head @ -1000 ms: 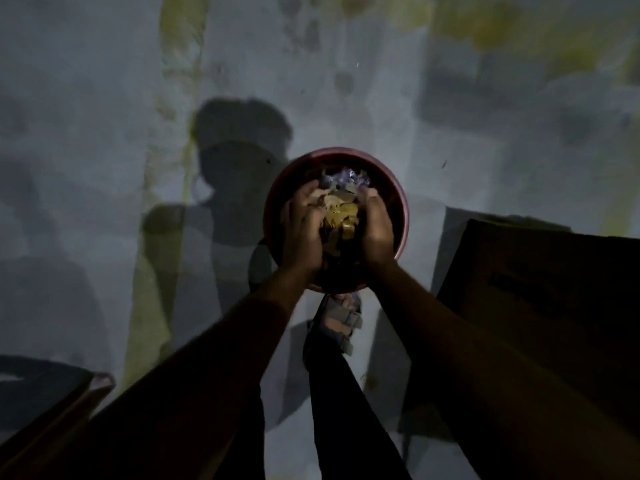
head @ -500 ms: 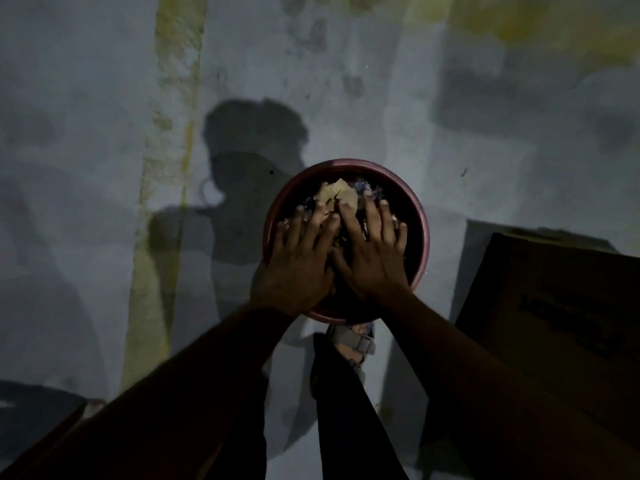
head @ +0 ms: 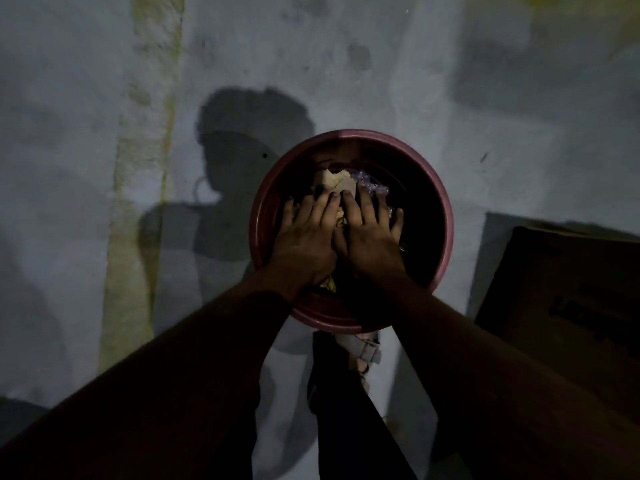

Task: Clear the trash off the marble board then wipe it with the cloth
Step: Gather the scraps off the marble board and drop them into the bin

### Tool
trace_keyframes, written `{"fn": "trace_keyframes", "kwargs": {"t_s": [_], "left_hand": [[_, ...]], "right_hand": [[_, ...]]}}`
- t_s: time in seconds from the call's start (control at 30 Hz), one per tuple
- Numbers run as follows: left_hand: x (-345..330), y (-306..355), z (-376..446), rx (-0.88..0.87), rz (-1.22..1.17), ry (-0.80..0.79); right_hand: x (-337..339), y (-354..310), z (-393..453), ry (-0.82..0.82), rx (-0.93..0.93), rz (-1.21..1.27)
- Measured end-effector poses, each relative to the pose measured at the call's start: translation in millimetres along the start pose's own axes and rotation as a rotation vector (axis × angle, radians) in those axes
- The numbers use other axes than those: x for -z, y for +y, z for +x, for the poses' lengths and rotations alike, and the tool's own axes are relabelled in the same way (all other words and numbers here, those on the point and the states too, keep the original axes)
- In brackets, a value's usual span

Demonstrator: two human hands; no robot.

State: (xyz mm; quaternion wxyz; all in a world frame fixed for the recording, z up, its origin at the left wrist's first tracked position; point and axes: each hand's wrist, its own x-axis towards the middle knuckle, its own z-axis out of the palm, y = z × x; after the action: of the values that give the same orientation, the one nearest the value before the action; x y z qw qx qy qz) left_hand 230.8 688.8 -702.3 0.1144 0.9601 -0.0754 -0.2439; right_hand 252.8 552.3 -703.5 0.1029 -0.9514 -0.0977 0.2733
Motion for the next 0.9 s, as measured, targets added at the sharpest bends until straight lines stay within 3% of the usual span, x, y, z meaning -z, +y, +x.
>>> {"fn": "trace_keyframes", "kwargs": {"t_s": [0.17,0.4,0.63,0.9], "left_hand": [[42.7,6.4,-30.1,-0.009,0.053,0.143],[154.2,22.0,-104.2,0.000,0.030,0.141],[311.3,58.9,-222.8,-0.125,0.096,0.136],[426.9,149.4,-357.1,-0.425,0.085,0.174]], "right_hand": [[46.7,-12.5,-35.3,0.072,0.023,0.002],[148.9,-50.1,-107.3,0.068,-0.026,0.148],[293.7,-92.4,-249.3,0.112,-0.018,0.153],[396.0,-121.2,-459.6,0.362,-0.285,0.237]]}}
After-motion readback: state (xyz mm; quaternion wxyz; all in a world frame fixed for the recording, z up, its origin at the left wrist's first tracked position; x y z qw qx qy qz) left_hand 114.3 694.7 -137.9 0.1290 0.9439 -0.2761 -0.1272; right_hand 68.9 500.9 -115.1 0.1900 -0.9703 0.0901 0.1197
